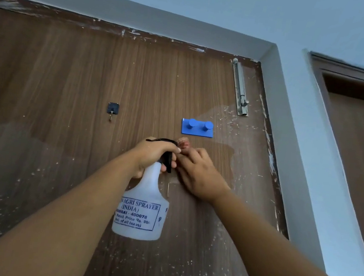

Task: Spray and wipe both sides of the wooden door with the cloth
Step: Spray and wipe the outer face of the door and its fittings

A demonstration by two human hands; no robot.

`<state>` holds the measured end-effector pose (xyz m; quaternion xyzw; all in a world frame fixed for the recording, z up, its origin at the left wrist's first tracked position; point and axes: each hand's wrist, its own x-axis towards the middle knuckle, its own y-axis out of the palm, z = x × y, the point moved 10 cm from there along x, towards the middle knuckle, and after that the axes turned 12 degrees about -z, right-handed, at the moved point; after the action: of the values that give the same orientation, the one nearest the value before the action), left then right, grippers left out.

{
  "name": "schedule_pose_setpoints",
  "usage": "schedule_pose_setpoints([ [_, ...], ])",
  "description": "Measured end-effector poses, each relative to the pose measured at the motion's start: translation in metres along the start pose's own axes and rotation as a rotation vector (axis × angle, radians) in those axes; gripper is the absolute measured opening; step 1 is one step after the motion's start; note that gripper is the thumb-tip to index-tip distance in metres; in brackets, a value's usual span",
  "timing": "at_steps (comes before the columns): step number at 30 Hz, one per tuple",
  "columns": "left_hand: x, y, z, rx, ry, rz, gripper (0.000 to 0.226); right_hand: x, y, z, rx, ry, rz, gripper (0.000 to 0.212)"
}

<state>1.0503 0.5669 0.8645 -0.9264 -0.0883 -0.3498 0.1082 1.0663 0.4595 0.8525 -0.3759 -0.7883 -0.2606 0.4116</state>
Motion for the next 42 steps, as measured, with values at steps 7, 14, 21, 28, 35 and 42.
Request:
schedule_pose_setpoints([
  [7, 0.009, 0.005, -0.017, -0.038, 0.039, 0.030, 0.019, -0.019, -0.057, -0.144, -0.108, 0.700, -0.378, 0.033],
  [14, 0.023, 0.017, -0.013, -0.118, 0.043, 0.030, 0.022, -0.008, -0.046, -0.103, 0.020, 0.435, -0.290, 0.027],
  [21, 0.040, 0.044, -0.012, -0.196, 0.021, 0.048, 0.024, 0.047, -0.039, -0.159, 0.131, 0.653, -0.339, 0.028],
  [28, 0.046, 0.046, -0.005, -0.146, -0.016, 0.026, 0.026, 0.074, -0.035, -0.153, 0.446, 0.518, 0.158, 0.026],
  [35, 0.044, 0.046, -0.005, -0.109, -0.029, -0.055, 0.025, 0.109, -0.008, -0.121, 0.498, 0.381, 0.233, 0.035],
  [42, 0.039, 0.043, -0.006, -0.058, -0.018, -0.093, 0.025, 0.103, -0.041, -0.192, -0.136, 0.415, -0.109, 0.038],
])
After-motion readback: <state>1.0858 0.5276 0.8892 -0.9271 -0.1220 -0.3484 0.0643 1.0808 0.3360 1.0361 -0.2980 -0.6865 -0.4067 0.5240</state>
